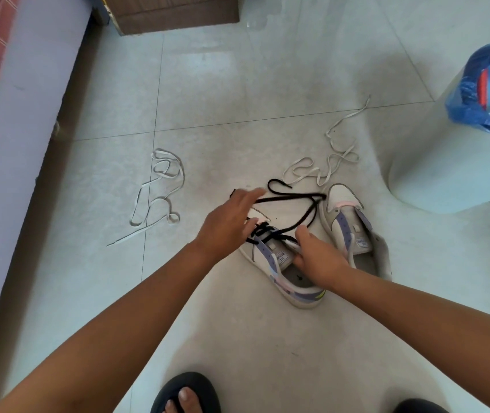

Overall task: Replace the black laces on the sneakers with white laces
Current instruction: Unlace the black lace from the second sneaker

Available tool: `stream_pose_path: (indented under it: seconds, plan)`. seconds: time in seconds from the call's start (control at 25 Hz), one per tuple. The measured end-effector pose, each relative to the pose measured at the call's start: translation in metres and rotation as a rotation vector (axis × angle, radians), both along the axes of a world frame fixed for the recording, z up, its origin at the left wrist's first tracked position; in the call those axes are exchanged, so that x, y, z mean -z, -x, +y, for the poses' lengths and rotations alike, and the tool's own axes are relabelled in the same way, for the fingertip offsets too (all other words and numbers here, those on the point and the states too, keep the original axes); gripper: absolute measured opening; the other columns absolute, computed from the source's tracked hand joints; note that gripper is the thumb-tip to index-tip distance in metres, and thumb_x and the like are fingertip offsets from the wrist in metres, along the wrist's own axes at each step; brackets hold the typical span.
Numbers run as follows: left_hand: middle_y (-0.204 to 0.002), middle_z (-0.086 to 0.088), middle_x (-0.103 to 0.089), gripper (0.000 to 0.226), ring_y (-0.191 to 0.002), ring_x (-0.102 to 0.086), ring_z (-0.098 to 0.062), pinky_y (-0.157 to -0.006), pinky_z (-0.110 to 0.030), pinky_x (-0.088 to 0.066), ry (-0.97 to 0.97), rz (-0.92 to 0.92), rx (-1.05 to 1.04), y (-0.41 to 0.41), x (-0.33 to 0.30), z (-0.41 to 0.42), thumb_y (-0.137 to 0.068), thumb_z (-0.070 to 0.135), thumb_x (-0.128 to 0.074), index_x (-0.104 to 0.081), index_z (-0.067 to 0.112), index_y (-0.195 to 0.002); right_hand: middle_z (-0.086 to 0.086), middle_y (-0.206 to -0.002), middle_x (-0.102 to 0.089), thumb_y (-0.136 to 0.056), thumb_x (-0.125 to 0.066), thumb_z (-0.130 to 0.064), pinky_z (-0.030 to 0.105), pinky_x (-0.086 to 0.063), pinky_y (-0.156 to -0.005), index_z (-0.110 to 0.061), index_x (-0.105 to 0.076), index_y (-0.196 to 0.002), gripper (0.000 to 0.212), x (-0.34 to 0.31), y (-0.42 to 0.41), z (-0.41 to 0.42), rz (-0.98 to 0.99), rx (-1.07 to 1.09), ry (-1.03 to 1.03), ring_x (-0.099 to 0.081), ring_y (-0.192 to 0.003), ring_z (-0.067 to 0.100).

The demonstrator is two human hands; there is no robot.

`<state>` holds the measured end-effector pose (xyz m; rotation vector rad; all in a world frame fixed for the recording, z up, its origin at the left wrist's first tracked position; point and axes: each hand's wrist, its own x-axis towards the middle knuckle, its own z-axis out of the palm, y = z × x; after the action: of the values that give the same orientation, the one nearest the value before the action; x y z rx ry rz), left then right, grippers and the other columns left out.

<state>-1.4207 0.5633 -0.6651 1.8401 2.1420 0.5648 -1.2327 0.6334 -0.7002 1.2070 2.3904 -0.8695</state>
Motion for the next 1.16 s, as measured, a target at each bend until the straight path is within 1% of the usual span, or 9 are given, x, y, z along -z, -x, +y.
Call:
stream_pose_path:
  seconds: [0.12, 0.2, 0.32, 0.4, 0.52, 0.6, 0.8, 0.92, 1.16]
  plan:
    - [-0.078, 0.002, -0.056, 0.037, -0.07, -0.056, -0.02, -0.054, -0.026, -0.036, 0.353, -0.388, -0.607, -0.004, 0.03, -0.022, -0.095, 0.048, -0.042, -0.052, 0.016, -0.08, 0.005, -0.087, -0.043, -0.091, -0.045, -0.015, 0.03, -0.023, -0.045, -0.017, -0.025, -0.095, 0.021, 0.002, -0.001, 0.0, -0.006, -0.006, 0.0, -0.041, -0.058, 0.02]
    - [-0.07, -0.002, -0.059, 0.053, -0.06, -0.057, -0.018, -0.053, -0.025, -0.041, 0.609, -0.781, -0.676, -0.011, 0.04, -0.027, -0.091, 0.06, -0.04, -0.056, 0.013, -0.075, 0.005, -0.086, -0.043, -0.091, -0.045, -0.015, 0.03, -0.024, -0.045, -0.017, -0.025, -0.096, 0.021, 0.002, -0.001, 0.0, -0.003, -0.011, 0.0, -0.04, -0.057, 0.02]
    - [-0.065, 0.0, -0.059, 0.048, -0.052, -0.057, -0.012, -0.048, -0.023, -0.041, 0.521, -0.953, -0.595, -0.015, 0.046, -0.018, -0.091, 0.058, -0.045, -0.059, 0.014, -0.076, 0.005, -0.086, -0.044, -0.091, -0.045, -0.015, 0.03, -0.024, -0.045, -0.017, -0.025, -0.096, 0.021, 0.001, -0.001, 0.001, -0.003, -0.012, 0.004, -0.039, -0.056, 0.018]
    - [-0.07, -0.001, -0.061, 0.042, -0.057, -0.06, -0.015, -0.049, -0.022, -0.042, 0.475, -0.74, -0.506, -0.014, 0.051, -0.014, -0.096, 0.048, -0.043, -0.061, 0.013, -0.083, 0.005, -0.087, -0.044, -0.091, -0.045, -0.016, 0.029, -0.024, -0.045, -0.018, -0.025, -0.095, 0.021, 0.0, -0.001, 0.0, -0.004, -0.011, 0.007, -0.043, -0.059, 0.02]
    - [-0.099, -0.01, -0.066, 0.027, -0.09, -0.065, -0.029, -0.069, -0.031, -0.046, 0.538, 0.105, -0.357, 0.017, 0.056, -0.02, -0.099, 0.026, -0.037, -0.057, 0.009, -0.105, 0.006, -0.09, -0.044, -0.091, -0.045, -0.013, 0.032, -0.027, -0.047, -0.016, -0.025, -0.096, 0.02, 0.0, -0.002, 0.0, -0.023, 0.002, 0.012, -0.048, -0.068, 0.027]
    - [-0.107, -0.011, -0.064, 0.021, -0.097, -0.064, -0.031, -0.074, -0.033, -0.046, 0.572, 0.36, -0.456, 0.053, 0.054, -0.032, -0.096, 0.013, -0.039, -0.055, 0.008, -0.108, 0.006, -0.091, -0.043, -0.091, -0.045, -0.013, 0.031, -0.025, -0.047, -0.016, -0.025, -0.096, 0.02, 0.002, -0.001, 0.0, -0.021, 0.025, 0.017, -0.047, -0.069, 0.028]
    - [-0.103, -0.009, -0.064, 0.037, -0.095, -0.062, -0.029, -0.071, -0.03, -0.041, 0.607, 0.249, -0.443, 0.039, 0.047, -0.032, -0.097, 0.043, -0.04, -0.057, 0.011, -0.102, 0.005, -0.089, -0.042, -0.091, -0.045, -0.013, 0.029, -0.022, -0.045, -0.017, -0.024, -0.095, 0.022, 0.001, 0.001, -0.002, -0.031, 0.01, 0.005, -0.043, -0.061, 0.022]
    - [-0.102, -0.001, -0.059, 0.031, -0.089, -0.06, -0.022, -0.066, -0.029, -0.039, 0.359, 0.078, -0.176, -0.005, 0.046, -0.034, -0.095, 0.045, -0.044, -0.055, 0.018, -0.106, 0.005, -0.086, -0.041, -0.09, -0.045, -0.013, 0.03, -0.02, -0.044, -0.017, -0.023, -0.094, 0.023, 0.001, -0.001, -0.002, -0.036, 0.024, -0.005, -0.038, -0.055, 0.018]
    - [-0.11, -0.001, -0.055, 0.024, -0.093, -0.057, -0.019, -0.063, -0.028, -0.04, 0.314, 0.486, 0.178, -0.012, 0.052, -0.024, -0.097, 0.018, -0.045, -0.052, 0.017, -0.12, 0.006, -0.088, -0.042, -0.09, -0.045, -0.013, 0.03, -0.019, -0.044, -0.017, -0.023, -0.095, 0.023, 0.001, -0.002, -0.003, -0.011, 0.02, 0.0, -0.042, -0.063, 0.026]
